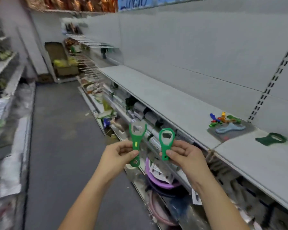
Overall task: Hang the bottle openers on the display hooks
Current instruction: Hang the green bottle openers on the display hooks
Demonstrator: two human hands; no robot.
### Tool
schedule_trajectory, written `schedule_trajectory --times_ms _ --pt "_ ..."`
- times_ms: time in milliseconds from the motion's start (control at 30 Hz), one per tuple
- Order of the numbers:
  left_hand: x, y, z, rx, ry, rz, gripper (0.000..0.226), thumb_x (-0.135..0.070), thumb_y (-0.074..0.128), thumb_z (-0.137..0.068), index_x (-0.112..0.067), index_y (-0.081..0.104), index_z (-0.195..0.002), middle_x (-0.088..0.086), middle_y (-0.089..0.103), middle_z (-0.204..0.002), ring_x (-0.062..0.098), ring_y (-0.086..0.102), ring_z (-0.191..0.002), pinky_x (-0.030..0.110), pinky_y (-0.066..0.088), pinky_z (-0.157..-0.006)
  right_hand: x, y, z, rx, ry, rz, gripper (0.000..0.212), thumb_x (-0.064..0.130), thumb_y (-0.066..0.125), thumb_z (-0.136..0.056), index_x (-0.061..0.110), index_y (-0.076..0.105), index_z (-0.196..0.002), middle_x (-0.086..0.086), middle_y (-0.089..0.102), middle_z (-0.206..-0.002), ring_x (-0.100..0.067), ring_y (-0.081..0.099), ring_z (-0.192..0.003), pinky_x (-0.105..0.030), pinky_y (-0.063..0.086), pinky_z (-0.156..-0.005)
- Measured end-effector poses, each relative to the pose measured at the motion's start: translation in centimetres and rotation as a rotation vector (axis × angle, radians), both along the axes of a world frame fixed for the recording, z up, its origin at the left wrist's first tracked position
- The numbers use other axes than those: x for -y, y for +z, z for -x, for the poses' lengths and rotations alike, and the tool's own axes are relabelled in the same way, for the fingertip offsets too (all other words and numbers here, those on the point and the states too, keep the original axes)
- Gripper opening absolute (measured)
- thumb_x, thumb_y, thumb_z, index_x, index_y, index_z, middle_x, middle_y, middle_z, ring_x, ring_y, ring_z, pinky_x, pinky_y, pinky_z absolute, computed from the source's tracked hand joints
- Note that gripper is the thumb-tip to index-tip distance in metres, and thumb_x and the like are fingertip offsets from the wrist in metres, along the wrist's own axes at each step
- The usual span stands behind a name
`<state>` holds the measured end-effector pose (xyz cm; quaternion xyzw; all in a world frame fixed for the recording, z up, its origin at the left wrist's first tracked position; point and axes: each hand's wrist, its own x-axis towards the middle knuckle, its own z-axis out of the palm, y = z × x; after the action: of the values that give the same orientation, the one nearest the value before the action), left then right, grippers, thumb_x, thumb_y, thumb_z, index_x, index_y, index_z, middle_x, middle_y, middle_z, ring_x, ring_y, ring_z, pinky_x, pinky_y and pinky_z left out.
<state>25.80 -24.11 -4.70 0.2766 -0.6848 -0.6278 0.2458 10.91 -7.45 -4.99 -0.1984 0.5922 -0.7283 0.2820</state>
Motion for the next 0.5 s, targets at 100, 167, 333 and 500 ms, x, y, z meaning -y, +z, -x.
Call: schedule_trajectory --times_ms 100,167,333,500 --pt "5.1 -1.4 -3.0 -0.006 0.08 -0.004 0.022 0.008 0.072 -0.083 -0.013 0.075 -0.089 -0.001 0.076 -0.075 0.008 0.068 -0.07 0.025 0.058 -0.07 6.3 -1.1 -1.9 0.031 0.062 -0.012 0.028 -0.017 0.064 -0.083 0.001 0.068 -0.103 -0.021 0.076 -0.091 -0.032 0.073 -0.079 -0.034 0.063 -0.074" --pt "8.9 -2.3 -4.8 -0.012 0.132 -0.026 0.024 0.01 0.071 -0.082 -0.013 0.074 -0.088 -0.004 0.075 -0.071 0.006 0.068 -0.067 0.02 0.058 -0.066 10.9 -1.6 -3.0 0.039 0.094 -0.033 0.028 -0.018 0.064 -0.084 0.003 0.069 -0.102 -0.018 0.076 -0.088 -0.028 0.073 -0.076 -0.033 0.063 -0.072" --pt "19.4 -4.3 -8.3 -0.031 0.217 -0.058 0.027 0.012 0.071 -0.081 -0.014 0.072 -0.088 -0.007 0.075 -0.069 0.001 0.068 -0.065 0.014 0.055 -0.062 22.0 -2.3 -5.2 -0.022 0.134 -0.076 0.029 -0.016 0.067 -0.082 0.007 0.07 -0.1 -0.01 0.077 -0.082 -0.019 0.074 -0.072 -0.029 0.061 -0.073" --pt "28.6 -5.6 -10.1 -0.021 0.263 -0.08 0.029 0.01 0.074 -0.08 -0.017 0.072 -0.091 -0.002 0.077 -0.076 0.009 0.071 -0.071 0.022 0.057 -0.069 31.6 -2.9 -6.2 -0.026 0.152 -0.089 0.03 -0.016 0.068 -0.081 0.001 0.07 -0.106 -0.016 0.077 -0.088 -0.027 0.072 -0.082 -0.04 0.058 -0.085"
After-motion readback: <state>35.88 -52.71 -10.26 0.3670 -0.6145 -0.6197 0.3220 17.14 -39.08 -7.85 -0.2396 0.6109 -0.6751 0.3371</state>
